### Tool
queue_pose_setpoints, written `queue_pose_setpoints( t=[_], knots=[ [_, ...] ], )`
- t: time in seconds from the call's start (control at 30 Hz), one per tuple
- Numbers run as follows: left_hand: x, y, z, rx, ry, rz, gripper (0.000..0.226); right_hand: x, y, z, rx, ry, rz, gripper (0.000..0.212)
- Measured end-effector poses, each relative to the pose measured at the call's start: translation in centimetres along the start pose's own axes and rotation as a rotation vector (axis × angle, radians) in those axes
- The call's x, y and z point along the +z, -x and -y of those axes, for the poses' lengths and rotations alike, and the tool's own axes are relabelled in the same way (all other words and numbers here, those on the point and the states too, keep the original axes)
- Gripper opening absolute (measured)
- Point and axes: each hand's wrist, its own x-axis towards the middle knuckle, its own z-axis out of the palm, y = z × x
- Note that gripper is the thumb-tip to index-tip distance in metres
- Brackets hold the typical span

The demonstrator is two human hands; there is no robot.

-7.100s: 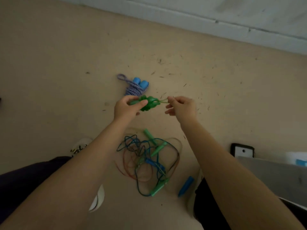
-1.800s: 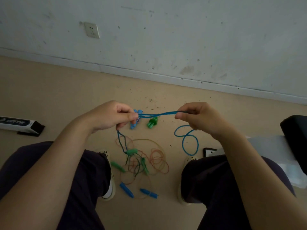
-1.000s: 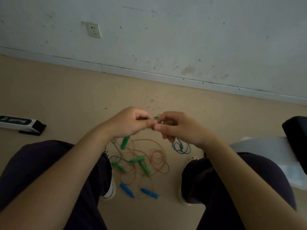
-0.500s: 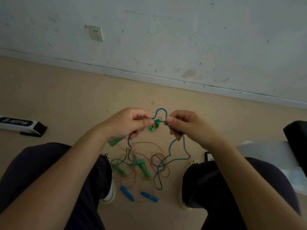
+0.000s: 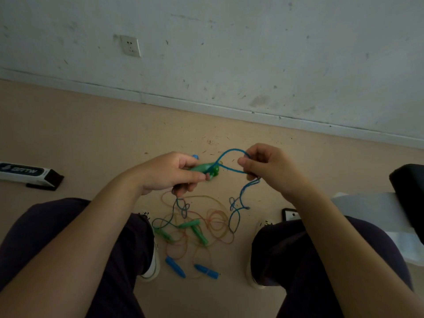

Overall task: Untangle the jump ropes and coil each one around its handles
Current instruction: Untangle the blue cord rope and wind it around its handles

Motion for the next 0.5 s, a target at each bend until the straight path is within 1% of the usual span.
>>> queue_pose_setpoints(
  t=[0.03,0.07,0.1,0.13,0.17,0.23,0.3,0.4,0.5],
  knots=[
    [0.0,0.0,0.0,0.007,0.023,-0.008,0.014,0.0,0.0,-0.1,0.007,-0.027,-0.021,0.017],
    [0.1,-0.1,0.0,0.006,0.051,-0.016,0.017,0.0,0.0,-0.3,0.01,-0.013,-0.046,0.029],
    [0.2,-0.2,0.0,-0.001,0.077,-0.022,0.02,0.0,0.0,-0.4,0.001,0.04,-0.067,0.04],
    [0.4,-0.2,0.0,-0.009,0.092,-0.025,0.023,0.1,0.1,-0.4,-0.027,0.089,-0.081,0.046],
    [0.5,-0.4,0.1,-0.017,0.095,-0.027,0.024,0.2,0.2,-0.3,-0.064,0.121,-0.083,0.046],
    [0.9,-0.5,0.1,-0.028,0.077,-0.021,0.027,0.4,0.3,0.0,-0.126,0.138,-0.053,0.036],
    [1.3,-0.5,-0.2,-0.033,0.053,0.0,0.034,0.8,0.5,0.4,-0.145,0.147,0.022,0.029],
    [1.5,-0.4,-0.6,-0.021,0.038,0.034,0.036,1.6,0.8,0.5,-0.099,0.141,0.136,0.024],
    [1.5,-0.4,-0.4,-0.016,0.078,0.011,0.033,1.9,0.9,0.5,-0.061,0.195,0.175,0.024]
  ],
)
